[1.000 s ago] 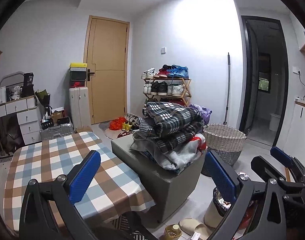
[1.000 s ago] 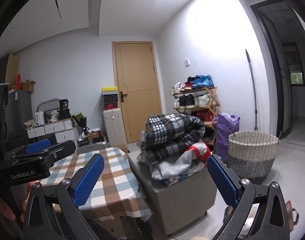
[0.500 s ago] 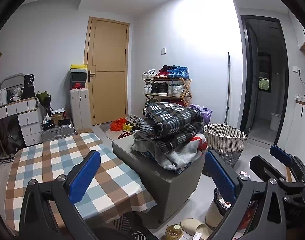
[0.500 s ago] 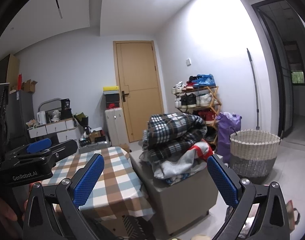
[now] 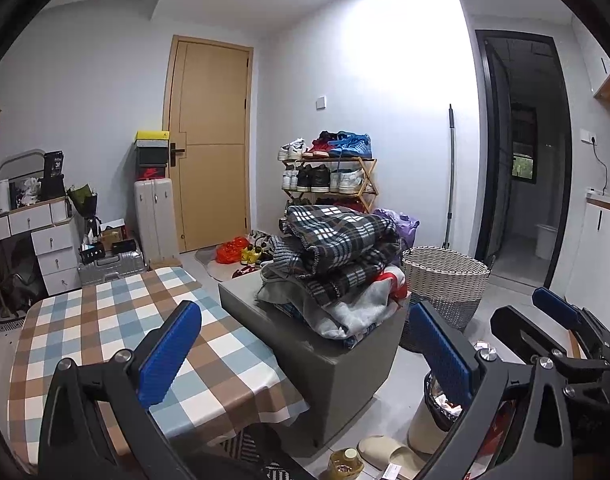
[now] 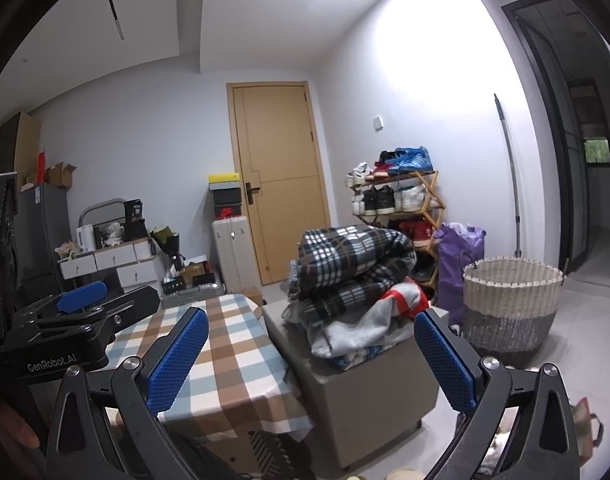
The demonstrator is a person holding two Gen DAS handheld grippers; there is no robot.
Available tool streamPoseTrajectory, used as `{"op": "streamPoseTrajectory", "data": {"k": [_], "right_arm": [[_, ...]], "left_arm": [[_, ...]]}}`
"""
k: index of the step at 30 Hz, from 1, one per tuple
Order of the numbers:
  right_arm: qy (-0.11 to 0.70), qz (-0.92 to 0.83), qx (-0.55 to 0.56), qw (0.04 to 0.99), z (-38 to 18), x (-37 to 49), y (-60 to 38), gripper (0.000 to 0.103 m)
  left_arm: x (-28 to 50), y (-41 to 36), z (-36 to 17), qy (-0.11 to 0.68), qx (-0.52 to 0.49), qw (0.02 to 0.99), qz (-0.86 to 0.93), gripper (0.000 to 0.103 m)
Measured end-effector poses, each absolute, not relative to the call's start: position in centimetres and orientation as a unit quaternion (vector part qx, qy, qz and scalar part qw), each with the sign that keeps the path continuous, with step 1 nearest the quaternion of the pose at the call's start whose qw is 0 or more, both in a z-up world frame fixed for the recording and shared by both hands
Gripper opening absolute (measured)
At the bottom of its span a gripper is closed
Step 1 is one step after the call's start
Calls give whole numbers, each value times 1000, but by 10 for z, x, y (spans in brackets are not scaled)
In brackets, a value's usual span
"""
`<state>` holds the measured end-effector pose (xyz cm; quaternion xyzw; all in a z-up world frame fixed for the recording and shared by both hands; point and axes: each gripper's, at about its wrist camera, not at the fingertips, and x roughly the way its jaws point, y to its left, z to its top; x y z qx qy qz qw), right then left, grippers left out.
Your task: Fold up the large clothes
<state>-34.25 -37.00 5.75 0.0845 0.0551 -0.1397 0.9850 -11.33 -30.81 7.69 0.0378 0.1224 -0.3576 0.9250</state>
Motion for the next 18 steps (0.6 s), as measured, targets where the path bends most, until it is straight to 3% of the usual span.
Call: {"op": "streamPoseTrajectory", "data": {"k": [18], "right_arm": [[56, -134, 80, 986, 57, -342, -366, 103]], "left_arm": [[-119, -308, 76, 80, 44, 950, -298, 102]]}}
